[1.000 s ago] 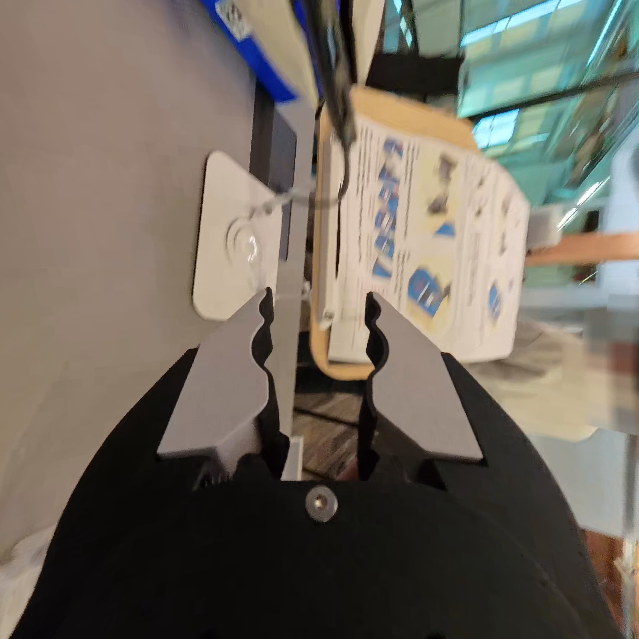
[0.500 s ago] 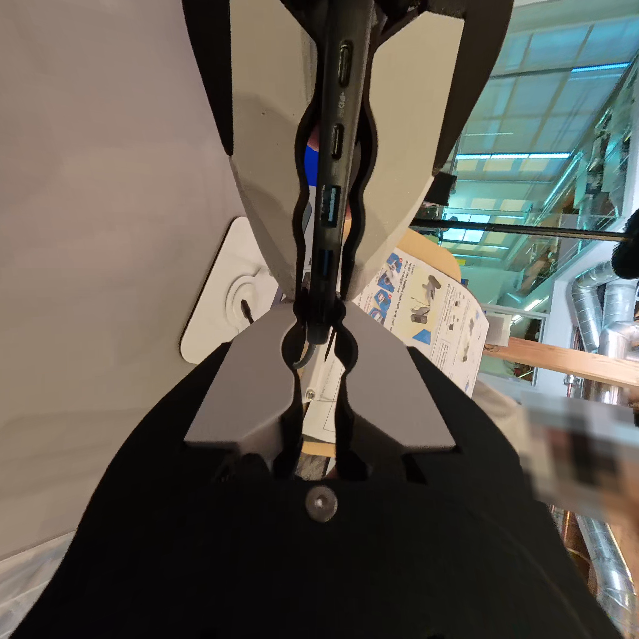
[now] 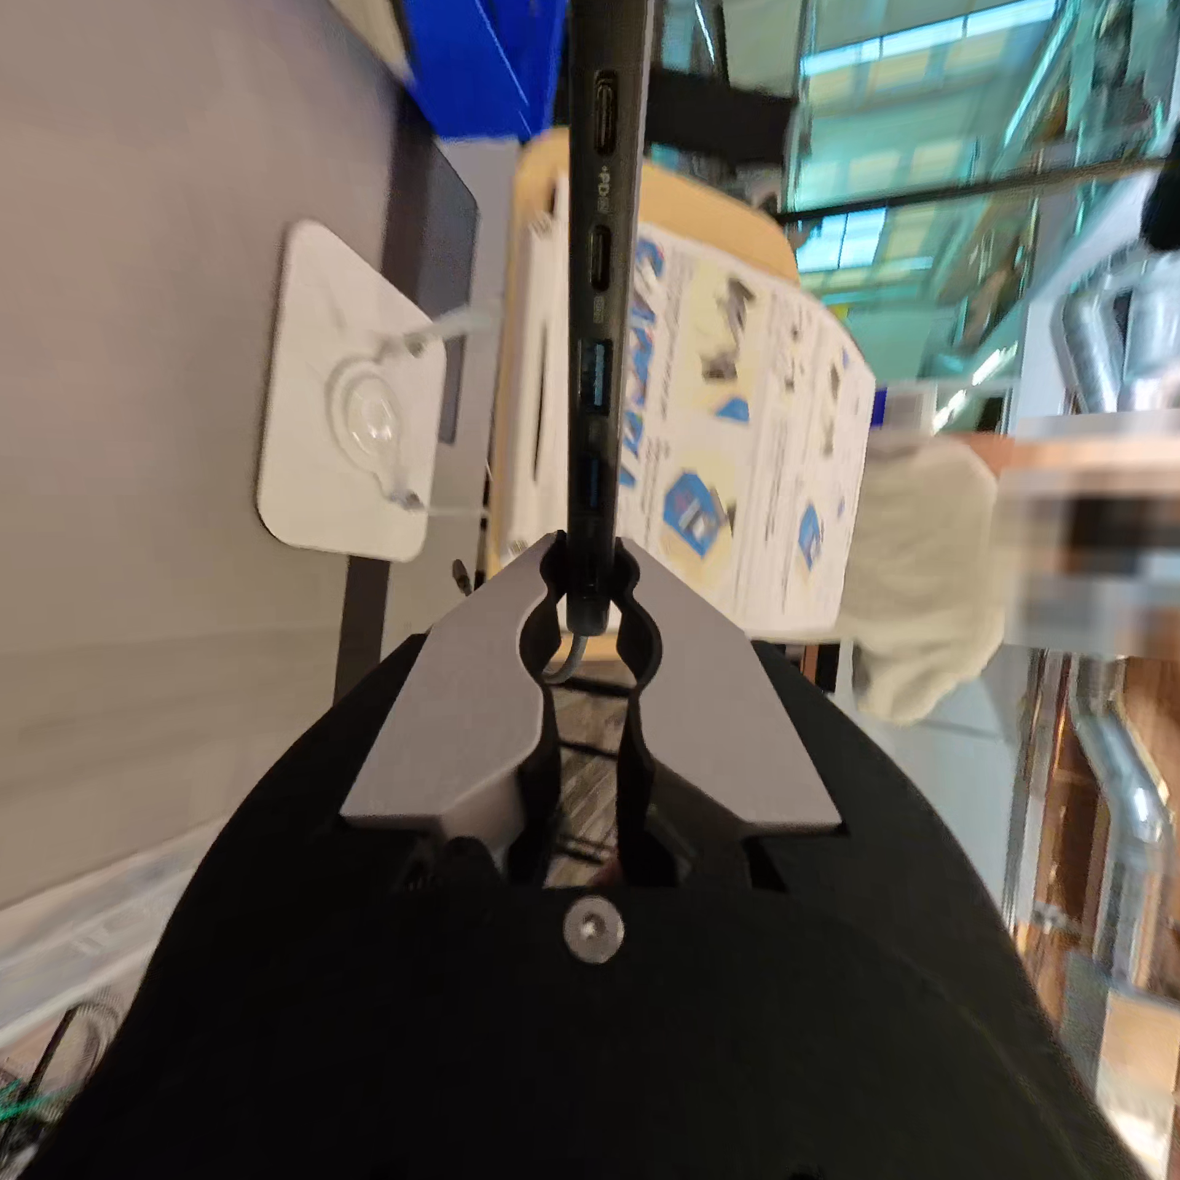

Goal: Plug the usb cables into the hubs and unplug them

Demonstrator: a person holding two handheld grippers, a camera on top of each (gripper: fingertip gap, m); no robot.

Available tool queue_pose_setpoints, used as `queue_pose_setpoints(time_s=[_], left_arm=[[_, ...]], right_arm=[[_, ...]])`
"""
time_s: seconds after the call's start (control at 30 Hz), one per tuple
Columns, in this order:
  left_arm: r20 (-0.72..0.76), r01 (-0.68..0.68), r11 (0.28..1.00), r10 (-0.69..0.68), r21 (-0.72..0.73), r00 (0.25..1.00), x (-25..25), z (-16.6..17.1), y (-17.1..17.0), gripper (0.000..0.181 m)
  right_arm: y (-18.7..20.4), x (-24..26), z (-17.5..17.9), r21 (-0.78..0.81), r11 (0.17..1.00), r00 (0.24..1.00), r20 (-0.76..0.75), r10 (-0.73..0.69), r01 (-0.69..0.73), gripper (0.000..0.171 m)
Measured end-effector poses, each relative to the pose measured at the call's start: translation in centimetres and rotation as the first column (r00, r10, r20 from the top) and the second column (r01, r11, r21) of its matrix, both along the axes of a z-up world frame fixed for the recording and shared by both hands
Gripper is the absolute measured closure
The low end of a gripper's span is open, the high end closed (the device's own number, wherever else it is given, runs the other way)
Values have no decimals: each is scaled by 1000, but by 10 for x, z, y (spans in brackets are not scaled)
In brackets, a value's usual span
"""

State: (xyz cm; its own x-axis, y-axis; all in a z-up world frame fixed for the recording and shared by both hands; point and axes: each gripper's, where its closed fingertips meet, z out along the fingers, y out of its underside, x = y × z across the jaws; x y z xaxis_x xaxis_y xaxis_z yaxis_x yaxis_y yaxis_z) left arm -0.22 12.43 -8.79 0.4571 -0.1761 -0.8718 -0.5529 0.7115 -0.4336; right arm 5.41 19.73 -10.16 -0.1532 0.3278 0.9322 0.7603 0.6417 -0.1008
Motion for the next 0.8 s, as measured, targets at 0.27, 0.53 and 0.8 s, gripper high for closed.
queue_pose_setpoints(time_s=[0.27,0.53,0.8], left_arm=[[17,-84,996,83,30,996,-26,9,11,134],[-15,-106,994,106,7,994,-31,0,15,138],[-60,-124,992,122,-22,991,-35,-16,26,139]], right_arm=[[104,143,39,-258,911,920,-145,-365,321,161],[162,235,-36,-495,743,813,-116,-570,450,161],[194,265,-130,-546,633,775,48,-631,549,161]])
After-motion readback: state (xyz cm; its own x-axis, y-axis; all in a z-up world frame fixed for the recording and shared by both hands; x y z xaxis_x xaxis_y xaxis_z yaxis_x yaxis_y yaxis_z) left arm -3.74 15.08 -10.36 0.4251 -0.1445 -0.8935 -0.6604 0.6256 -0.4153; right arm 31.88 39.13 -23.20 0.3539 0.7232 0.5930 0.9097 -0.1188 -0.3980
